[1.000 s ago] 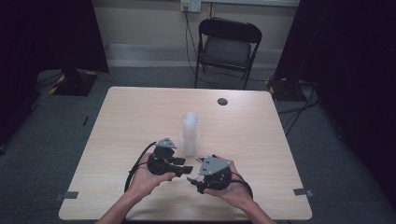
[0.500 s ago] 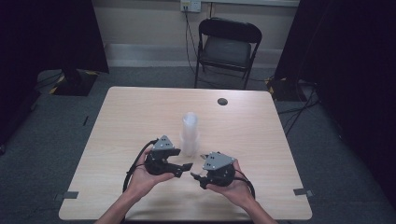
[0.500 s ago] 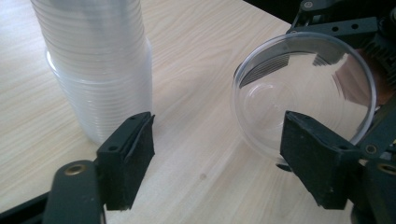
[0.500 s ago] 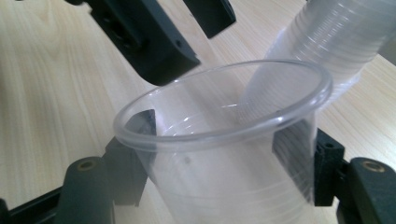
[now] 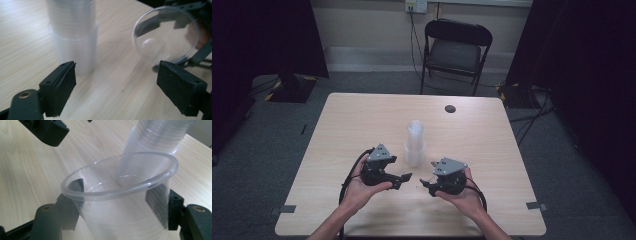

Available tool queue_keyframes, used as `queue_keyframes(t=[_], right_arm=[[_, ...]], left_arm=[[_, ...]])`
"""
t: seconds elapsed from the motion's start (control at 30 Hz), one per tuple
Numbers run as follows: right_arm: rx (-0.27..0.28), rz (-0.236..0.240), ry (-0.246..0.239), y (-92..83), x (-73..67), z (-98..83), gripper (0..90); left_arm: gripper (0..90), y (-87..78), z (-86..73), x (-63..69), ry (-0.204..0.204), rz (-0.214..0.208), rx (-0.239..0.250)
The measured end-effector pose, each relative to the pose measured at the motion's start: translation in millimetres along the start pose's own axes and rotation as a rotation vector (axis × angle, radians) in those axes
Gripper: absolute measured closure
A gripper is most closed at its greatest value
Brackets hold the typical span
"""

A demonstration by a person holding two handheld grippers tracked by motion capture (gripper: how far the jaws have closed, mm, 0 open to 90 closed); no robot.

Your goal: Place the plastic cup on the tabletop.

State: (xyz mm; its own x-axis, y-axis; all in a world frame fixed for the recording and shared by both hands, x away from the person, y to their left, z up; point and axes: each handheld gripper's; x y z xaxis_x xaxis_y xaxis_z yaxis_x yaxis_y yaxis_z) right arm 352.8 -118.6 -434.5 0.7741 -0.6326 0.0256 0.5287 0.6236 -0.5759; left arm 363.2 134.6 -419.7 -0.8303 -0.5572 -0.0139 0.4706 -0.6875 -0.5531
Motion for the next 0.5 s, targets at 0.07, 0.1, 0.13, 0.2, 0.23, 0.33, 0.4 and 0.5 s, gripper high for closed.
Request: queue_keyframes(t=[0.07,0.1,0.13,0.2,0.23,0.33,0.4,0.5], right_arm=[[0.013,-0.002,0.01,-0.6,1.3,-0.6,31.3],[0.023,-0.003,0.016,-1.9,2.6,-0.5,31.3],[0.023,-0.003,0.016,-1.9,2.6,-0.5,31.3],[0.031,0.004,0.035,-3.2,5.5,-0.3,31.4],[0.034,0.005,0.046,-3.9,6.9,-0.2,31.3],[0.046,0.007,0.07,-5.5,9.8,0.4,31.3],[0.075,0.015,0.106,-8.2,14.2,3.6,31.4],[0.093,0.02,0.134,-9.8,18.6,6.1,31.4]], left_arm=[[15.6,-1.0,-5.3,-3.1,-0.026,-0.002,-0.019],[15.6,-3.2,-11.6,-3.7,-0.027,0.021,0.003],[15.6,-3.2,-11.6,-3.7,-0.027,0.021,0.003],[15.6,-6.8,-14.1,-5.5,-0.028,0.026,-0.009],[15.6,-8.3,-14.9,-5.0,-0.031,0.03,-0.005],[15.6,-11.8,-16.7,-4.2,-0.019,0.044,-0.022],[15.6,-15.2,-19.4,-3.0,0.015,0.072,-0.045],[15.6,-25.7,-27.0,-1.1,0.003,0.07,-0.023]])
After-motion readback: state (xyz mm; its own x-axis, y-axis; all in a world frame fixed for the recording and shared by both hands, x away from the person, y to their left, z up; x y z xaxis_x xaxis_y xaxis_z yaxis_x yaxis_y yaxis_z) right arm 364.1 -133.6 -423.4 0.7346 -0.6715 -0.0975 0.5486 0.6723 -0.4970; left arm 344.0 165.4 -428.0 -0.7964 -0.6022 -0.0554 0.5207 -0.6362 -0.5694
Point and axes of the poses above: each handheld gripper's, and its own axes: y roughly forward along the jaws, z roughly out of its top, x roughly to its right, and after that the axes turned 10 degrees about y, right-handed
